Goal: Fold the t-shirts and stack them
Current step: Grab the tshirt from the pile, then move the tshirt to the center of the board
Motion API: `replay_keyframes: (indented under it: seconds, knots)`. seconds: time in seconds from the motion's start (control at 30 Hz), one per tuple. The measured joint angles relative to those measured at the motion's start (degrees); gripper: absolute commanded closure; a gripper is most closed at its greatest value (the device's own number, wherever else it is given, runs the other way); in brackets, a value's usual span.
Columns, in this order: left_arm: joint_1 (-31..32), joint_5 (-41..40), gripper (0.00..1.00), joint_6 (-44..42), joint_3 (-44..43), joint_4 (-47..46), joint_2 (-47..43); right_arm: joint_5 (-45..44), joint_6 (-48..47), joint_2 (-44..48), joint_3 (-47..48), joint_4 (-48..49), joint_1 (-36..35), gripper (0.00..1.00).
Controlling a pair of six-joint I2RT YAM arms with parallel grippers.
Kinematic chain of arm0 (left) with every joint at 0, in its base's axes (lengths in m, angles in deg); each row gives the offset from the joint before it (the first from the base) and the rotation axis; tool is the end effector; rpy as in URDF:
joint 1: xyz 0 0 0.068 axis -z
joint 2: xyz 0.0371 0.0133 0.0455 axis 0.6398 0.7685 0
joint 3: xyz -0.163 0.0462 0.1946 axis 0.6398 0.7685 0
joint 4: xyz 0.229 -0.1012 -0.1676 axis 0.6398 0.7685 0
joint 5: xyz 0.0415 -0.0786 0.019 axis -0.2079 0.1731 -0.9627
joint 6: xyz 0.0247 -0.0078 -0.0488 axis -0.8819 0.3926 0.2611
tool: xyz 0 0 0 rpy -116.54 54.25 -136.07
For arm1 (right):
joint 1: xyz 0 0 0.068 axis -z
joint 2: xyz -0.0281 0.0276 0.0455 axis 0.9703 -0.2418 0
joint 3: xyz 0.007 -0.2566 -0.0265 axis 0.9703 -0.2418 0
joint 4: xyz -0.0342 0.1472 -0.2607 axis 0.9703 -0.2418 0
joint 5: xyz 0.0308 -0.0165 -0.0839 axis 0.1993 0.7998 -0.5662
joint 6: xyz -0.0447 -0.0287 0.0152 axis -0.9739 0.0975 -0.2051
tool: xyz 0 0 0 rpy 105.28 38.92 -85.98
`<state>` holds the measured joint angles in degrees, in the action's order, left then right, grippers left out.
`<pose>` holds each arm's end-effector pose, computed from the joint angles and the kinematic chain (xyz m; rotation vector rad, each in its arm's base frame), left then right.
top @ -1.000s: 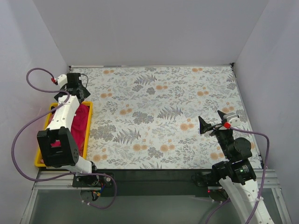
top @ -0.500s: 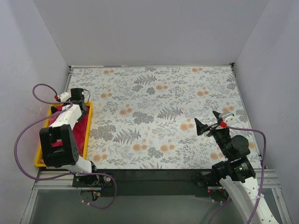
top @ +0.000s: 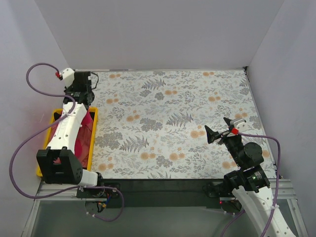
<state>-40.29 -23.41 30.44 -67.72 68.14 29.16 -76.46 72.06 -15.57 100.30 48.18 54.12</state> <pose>0.3449 0.0266 0.3045 -1.4520 1.6025 0.1402 0.1459 0.0580 0.2807 -0.2983 1.3972 0.2579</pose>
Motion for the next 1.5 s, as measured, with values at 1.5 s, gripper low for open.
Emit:
replay_keyframes:
  seconds: [1.5]
  knots:
    - [55.3,24.9,0.95,14.6,16.3,8.4,-11.0,7.5,10.9,-42.9,20.3,-4.6,-0.3,0.02]
